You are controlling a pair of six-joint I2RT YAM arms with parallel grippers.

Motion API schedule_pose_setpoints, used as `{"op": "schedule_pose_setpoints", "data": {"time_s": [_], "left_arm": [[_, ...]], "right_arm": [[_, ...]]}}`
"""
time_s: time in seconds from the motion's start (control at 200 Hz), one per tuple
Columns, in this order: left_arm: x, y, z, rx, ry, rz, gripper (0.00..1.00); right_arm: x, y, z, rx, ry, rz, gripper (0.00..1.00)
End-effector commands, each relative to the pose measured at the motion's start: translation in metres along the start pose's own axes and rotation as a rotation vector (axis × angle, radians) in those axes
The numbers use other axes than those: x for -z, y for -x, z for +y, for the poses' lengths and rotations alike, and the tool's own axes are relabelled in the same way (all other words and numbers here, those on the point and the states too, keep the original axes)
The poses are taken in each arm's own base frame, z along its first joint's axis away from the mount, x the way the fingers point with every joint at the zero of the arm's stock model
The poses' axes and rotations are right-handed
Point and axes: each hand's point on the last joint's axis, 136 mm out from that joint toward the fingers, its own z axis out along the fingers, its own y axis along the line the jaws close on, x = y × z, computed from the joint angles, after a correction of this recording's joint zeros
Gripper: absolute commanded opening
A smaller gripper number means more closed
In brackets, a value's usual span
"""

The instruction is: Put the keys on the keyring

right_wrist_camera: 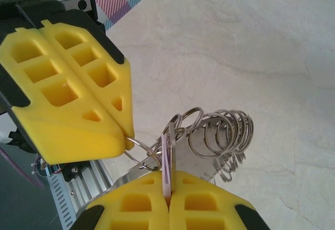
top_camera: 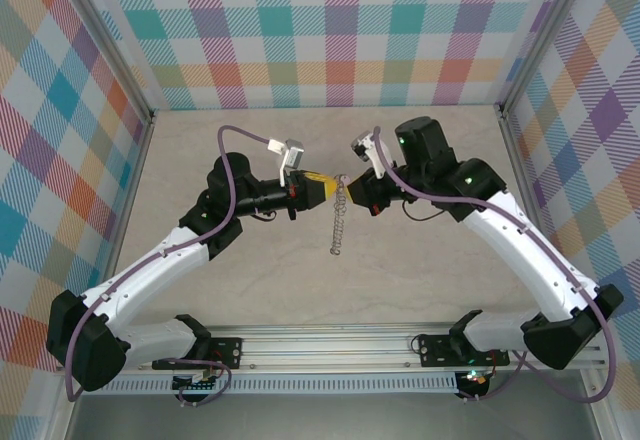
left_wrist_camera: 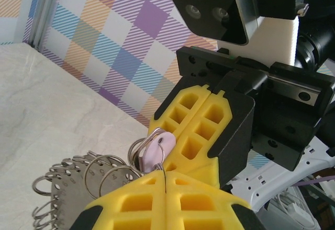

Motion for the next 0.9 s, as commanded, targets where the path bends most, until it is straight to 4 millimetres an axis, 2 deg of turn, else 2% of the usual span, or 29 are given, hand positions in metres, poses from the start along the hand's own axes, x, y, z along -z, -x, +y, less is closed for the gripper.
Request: {"op": "schedule_pose_setpoints", "data": {"time_s": [0.0, 0.09, 0.26, 0.355, 0.52, 0.555, 0.745, 0.895], "left_arm": [[-0.001, 0.002, -0.013, -0.035, -0.046, 0.014, 0.0], [-0.001, 0.0, -0.005, -0.02, -0.008, 0.013, 0.0], [0.006, 0.004, 0.012, 0.001, 0.094, -0.027, 0.39], [0.018, 0.011, 0.023, 0.019, 0.164, -0.07, 0.53], [0.044, 0.022, 0.042, 0.069, 0.28, -0.166, 0.68], [0.049, 0.023, 0.044, 0.078, 0.3, -0.183, 0.75], [0.071, 0.022, 0.062, 0.127, 0.414, -0.231, 0.91], [0.081, 0.017, 0.067, 0.142, 0.462, -0.239, 0.94]], "right_arm": [[0.005, 0.021, 0.005, 0.048, 0.011, -0.052, 0.0], [0.0, 0.021, -0.001, 0.038, 0.005, -0.039, 0.0], [-0.006, 0.02, -0.025, -0.017, -0.026, -0.018, 0.0], [-0.012, 0.017, -0.037, -0.048, -0.037, -0.002, 0.0], [-0.026, 0.014, -0.056, -0.089, -0.052, 0.031, 0.0], [-0.029, 0.013, -0.061, -0.096, -0.055, 0.038, 0.0], [-0.055, 0.014, -0.091, -0.142, -0.074, 0.081, 0.0], [-0.077, 0.024, -0.111, -0.168, -0.067, 0.097, 0.0]]}}
